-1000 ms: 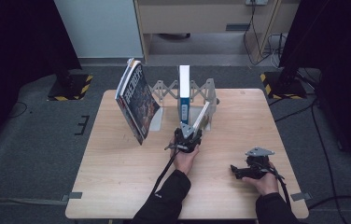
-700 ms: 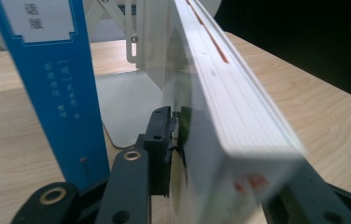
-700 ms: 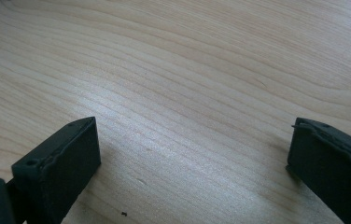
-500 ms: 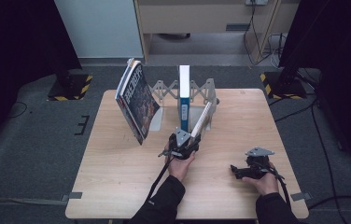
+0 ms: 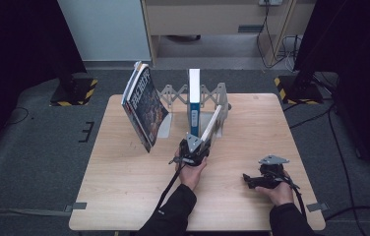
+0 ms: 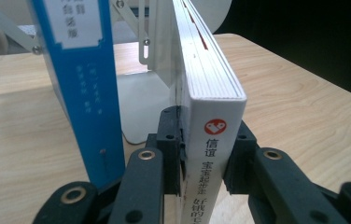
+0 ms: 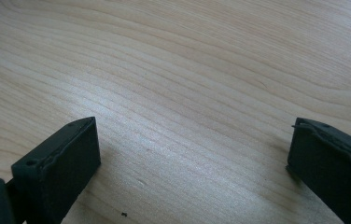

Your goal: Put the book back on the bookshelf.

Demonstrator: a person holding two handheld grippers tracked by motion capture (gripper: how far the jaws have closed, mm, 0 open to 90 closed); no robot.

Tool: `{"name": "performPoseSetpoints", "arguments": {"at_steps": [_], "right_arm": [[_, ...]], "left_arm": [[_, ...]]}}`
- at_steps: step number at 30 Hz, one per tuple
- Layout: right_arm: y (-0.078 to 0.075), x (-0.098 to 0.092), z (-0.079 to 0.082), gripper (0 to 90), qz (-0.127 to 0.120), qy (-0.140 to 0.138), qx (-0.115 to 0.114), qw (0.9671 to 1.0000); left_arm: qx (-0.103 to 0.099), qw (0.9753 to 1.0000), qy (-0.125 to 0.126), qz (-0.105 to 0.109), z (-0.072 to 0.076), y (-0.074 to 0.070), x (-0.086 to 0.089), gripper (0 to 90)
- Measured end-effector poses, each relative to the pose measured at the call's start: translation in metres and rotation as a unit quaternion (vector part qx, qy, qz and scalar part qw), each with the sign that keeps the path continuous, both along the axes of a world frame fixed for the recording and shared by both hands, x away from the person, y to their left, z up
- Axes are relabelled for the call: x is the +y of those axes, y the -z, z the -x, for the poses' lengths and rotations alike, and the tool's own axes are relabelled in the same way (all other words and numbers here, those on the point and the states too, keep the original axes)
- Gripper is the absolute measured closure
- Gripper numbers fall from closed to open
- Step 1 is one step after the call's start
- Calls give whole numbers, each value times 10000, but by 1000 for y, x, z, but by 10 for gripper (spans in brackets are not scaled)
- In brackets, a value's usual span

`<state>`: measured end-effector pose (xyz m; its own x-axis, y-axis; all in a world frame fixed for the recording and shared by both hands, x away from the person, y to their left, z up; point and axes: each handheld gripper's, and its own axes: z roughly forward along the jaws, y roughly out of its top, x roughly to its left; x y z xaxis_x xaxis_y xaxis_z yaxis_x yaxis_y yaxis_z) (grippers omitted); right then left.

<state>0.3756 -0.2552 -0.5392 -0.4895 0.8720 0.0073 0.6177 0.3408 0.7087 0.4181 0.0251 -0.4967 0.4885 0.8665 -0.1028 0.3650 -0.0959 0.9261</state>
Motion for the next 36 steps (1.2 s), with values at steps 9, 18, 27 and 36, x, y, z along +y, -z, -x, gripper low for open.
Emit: {"name": "performPoseSetpoints", "arguments": {"at_steps": [9,18,27,36], "right_arm": [[0,0,0,24,0,-2,-2,10000],[0,0,0,24,3,3,-1,10000],[0,0,0,24,4,4,-3,10000],[0,0,0,24,4,7,-3,10000]], "left_arm": [[56,9999,114,117,-14,1,-6,682],[139,9981,557,224,4,6,5,664],[164,9969,751,160,3,1,3,680],[291,9961,824,77,-16,-2,-15,667]]}}
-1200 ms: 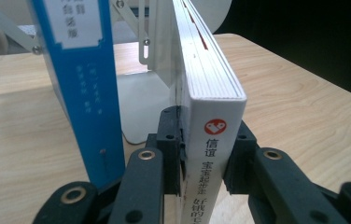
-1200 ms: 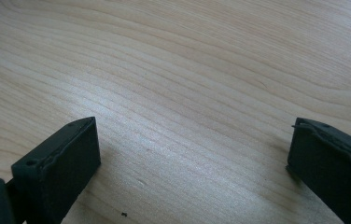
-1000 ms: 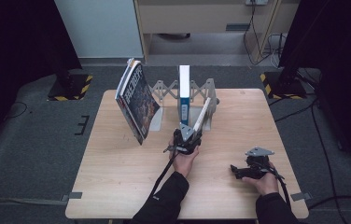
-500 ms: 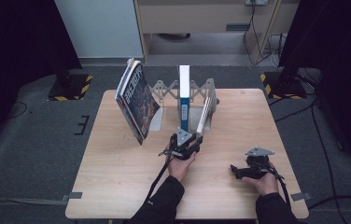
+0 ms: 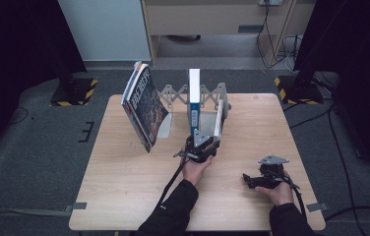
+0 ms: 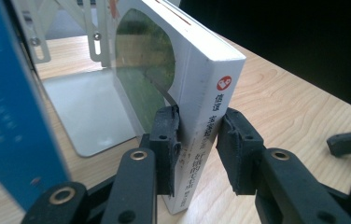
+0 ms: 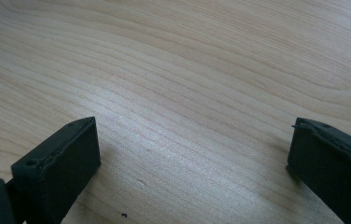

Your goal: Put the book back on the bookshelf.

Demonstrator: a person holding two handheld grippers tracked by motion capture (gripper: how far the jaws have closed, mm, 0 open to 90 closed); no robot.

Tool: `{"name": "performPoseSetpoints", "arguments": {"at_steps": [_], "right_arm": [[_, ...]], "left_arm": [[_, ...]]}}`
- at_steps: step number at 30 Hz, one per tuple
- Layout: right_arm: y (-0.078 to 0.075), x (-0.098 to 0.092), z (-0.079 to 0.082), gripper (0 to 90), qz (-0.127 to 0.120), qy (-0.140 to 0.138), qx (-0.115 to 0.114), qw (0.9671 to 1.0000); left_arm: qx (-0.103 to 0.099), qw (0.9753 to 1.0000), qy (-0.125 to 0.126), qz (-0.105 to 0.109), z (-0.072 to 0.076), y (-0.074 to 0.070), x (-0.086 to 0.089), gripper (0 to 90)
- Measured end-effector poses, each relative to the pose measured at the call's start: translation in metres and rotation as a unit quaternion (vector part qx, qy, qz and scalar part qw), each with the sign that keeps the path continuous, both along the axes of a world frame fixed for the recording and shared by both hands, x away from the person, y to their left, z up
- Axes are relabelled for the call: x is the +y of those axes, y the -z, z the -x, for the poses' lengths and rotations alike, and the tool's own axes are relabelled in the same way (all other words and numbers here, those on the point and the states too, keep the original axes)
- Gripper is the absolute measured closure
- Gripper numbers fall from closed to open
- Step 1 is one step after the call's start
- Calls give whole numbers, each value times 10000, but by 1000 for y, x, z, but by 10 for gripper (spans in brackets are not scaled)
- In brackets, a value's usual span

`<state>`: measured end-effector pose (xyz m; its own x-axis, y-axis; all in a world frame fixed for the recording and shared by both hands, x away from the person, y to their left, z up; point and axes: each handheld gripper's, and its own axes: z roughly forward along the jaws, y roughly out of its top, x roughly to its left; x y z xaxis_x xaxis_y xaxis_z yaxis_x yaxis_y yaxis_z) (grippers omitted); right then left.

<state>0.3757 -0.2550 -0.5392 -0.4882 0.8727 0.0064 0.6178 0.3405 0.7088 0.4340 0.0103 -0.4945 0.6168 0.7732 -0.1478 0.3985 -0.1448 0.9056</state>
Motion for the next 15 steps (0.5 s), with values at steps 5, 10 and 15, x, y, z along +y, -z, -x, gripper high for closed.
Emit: {"name": "performPoseSetpoints", "arguments": {"at_steps": [5,10,15], "right_arm": [[0,0,0,24,0,0,0,10000],[0,0,0,24,0,1,0,10000],[0,0,0,24,0,-2,-1,10000]], "left_arm": [[8,9999,-29,-146,-12,-3,-9,659],[11,9998,-86,-155,-23,-3,-14,653],[49,9997,-160,-203,-32,-4,-18,649]]}}
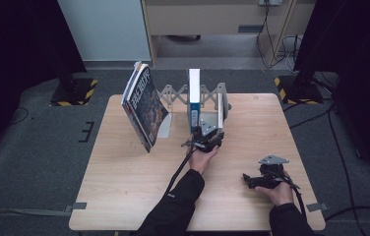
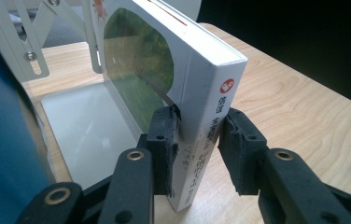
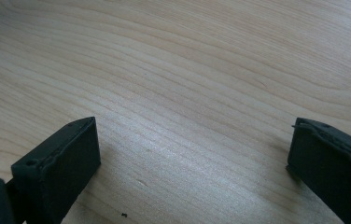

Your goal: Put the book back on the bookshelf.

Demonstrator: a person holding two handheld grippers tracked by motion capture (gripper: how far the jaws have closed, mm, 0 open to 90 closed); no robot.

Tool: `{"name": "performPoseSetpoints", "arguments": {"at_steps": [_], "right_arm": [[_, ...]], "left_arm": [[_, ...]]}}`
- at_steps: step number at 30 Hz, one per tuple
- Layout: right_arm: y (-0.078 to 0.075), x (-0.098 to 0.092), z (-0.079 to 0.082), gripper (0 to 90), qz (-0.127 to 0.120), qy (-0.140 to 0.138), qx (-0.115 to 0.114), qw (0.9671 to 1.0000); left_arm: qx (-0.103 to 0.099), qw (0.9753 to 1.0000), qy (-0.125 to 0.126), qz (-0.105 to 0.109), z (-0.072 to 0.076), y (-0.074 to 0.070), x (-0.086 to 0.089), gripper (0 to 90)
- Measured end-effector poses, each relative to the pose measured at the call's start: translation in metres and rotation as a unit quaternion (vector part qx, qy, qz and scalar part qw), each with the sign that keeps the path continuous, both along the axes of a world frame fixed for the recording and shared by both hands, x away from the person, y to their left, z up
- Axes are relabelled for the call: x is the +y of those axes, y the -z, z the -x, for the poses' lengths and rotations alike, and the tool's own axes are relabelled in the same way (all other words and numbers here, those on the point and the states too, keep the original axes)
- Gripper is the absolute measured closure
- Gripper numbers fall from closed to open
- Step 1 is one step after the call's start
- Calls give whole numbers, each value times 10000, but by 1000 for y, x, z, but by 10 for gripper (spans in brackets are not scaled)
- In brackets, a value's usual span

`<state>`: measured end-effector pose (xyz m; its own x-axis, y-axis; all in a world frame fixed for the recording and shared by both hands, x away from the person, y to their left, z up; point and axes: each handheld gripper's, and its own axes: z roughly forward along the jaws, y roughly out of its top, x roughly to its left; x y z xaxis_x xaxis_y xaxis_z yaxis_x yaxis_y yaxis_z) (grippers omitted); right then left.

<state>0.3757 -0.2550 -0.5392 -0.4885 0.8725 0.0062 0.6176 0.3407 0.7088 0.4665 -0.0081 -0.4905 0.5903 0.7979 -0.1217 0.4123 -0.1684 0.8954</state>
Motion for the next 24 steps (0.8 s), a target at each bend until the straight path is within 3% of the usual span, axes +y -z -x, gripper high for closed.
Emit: {"name": "performPoseSetpoints", "arguments": {"at_steps": [9,15,24], "right_arm": [[0,0,0,24,1,2,0,10000],[0,0,0,24,1,2,-1,10000],[0,0,0,24,0,0,-1,10000]], "left_arm": [[-83,9999,86,-78,-4,1,-11,623],[-89,9999,81,-89,-3,1,-7,620],[-167,9992,311,-173,6,-2,2,555]]}}
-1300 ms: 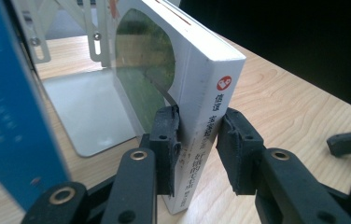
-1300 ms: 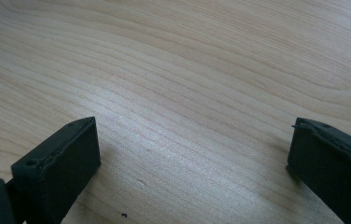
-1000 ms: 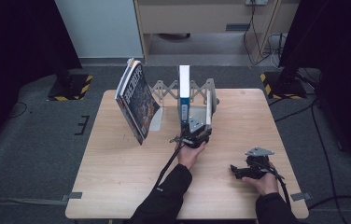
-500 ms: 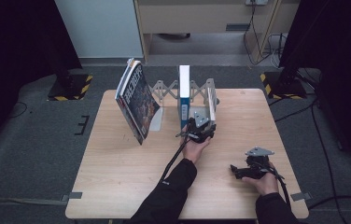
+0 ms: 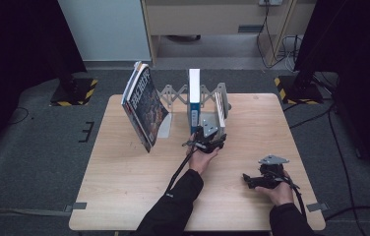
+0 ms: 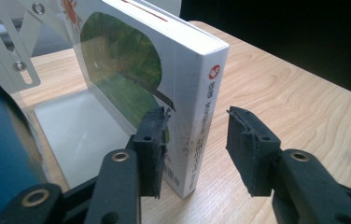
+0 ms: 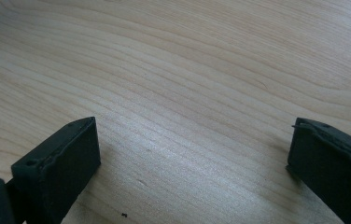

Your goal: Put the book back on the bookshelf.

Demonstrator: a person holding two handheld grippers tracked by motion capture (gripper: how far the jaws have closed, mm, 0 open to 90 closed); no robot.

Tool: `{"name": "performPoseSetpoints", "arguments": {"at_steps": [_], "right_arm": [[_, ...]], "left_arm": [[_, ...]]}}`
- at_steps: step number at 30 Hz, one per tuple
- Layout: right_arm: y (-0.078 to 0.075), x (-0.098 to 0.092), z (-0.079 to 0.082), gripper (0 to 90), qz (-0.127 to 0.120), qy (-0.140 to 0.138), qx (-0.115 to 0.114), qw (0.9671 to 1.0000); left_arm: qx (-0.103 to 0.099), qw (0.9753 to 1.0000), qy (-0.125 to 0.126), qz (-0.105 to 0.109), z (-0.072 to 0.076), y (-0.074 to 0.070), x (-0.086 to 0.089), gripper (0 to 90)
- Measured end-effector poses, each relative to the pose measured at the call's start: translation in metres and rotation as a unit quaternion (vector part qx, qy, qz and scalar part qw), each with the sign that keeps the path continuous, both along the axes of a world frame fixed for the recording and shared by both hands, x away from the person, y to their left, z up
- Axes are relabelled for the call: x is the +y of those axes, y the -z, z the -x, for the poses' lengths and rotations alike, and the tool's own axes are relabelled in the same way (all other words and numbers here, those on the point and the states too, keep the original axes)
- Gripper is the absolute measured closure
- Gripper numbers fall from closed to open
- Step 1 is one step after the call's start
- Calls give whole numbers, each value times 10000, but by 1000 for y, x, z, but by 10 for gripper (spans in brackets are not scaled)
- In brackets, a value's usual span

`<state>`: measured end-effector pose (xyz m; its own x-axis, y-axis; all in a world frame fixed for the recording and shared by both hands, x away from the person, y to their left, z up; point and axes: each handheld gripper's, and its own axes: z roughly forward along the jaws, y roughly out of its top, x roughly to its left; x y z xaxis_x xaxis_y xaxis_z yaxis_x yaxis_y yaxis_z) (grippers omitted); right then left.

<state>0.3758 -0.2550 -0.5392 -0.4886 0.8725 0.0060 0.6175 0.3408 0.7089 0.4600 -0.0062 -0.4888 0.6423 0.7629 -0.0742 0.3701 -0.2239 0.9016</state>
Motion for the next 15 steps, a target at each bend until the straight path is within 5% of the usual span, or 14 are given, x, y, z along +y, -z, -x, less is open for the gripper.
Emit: {"name": "performPoseSetpoints", "arguments": {"at_steps": [15], "right_arm": [[0,0,0,24,-1,1,1,10000]], "left_arm": [[-127,9992,388,-29,24,-20,30,472]]}}
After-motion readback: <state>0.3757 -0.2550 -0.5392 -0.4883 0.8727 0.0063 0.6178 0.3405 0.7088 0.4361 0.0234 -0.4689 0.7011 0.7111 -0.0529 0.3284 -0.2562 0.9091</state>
